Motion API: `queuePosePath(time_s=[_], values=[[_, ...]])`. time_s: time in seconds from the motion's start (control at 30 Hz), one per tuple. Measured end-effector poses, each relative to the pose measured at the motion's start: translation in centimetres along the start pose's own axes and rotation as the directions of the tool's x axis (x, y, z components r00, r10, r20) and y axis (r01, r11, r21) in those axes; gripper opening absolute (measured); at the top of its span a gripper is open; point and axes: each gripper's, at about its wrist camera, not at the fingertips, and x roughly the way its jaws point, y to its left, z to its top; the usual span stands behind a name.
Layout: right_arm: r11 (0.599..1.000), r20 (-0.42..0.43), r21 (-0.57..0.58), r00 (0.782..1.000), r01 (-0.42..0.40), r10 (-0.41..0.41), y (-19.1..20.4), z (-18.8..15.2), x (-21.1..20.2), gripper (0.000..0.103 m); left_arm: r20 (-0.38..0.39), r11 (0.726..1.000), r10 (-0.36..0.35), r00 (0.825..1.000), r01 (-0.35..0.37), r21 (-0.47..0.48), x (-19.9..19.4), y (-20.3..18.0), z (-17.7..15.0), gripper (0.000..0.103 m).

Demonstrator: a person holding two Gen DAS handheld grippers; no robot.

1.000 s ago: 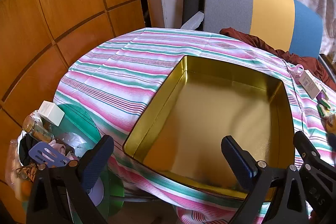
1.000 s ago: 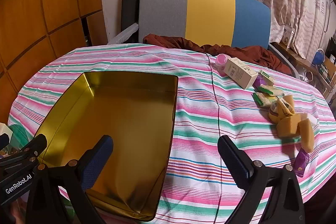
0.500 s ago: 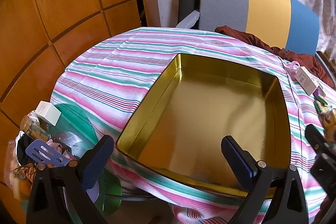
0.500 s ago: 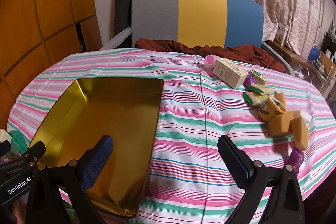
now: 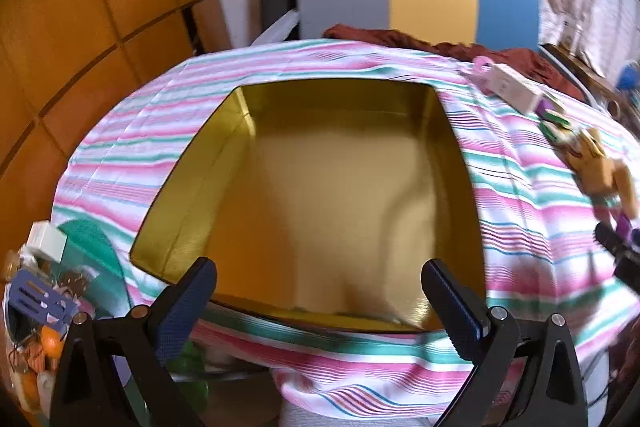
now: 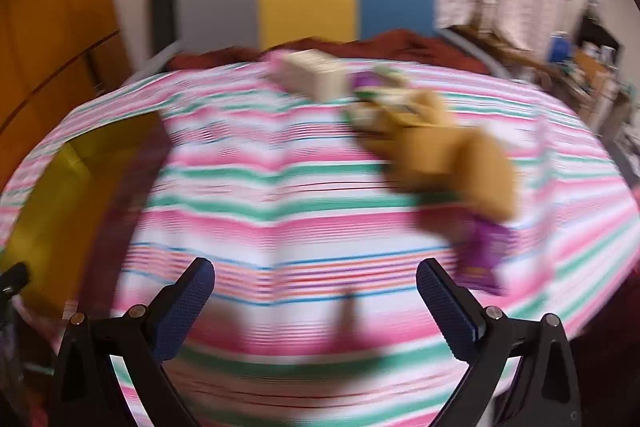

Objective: Organize objects
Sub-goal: 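Grasp the purple snack packet with the right tool while the left tool approaches the sponges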

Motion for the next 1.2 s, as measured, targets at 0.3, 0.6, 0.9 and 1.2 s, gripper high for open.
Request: queuePosePath(time_s=[0.3,0.6,0.9,1.2], values=[[0.980,0.020,0.197,0.999,0.021,-0.026,-11.0,-0.4,1.7,0.084,0.060,0.983,-0.158,0.986,0.151,0.104,-2.2,-4.8,-1.4,0.103],[0.983,0.017,0.163,0.997,-0.081,0.079,-10.7,-0.7,4.6,0.052,0.008,0.938,-0.322,0.947,0.318,0.136,-2.9,-10.6,-1.8,0.103],[0.978,0.012,0.136,0.987,-0.159,0.158,-11.7,-2.1,3.6,0.036,-0.038,0.899,-0.417,0.908,0.418,0.134,-2.5,-16.7,0.3,0.101],[0.978,0.037,0.190,0.996,-0.083,0.077,-14.9,-3.1,2.1,0.036,-0.122,0.819,-0.543,0.831,0.556,0.143,-0.2,-24.3,2.9,0.103]])
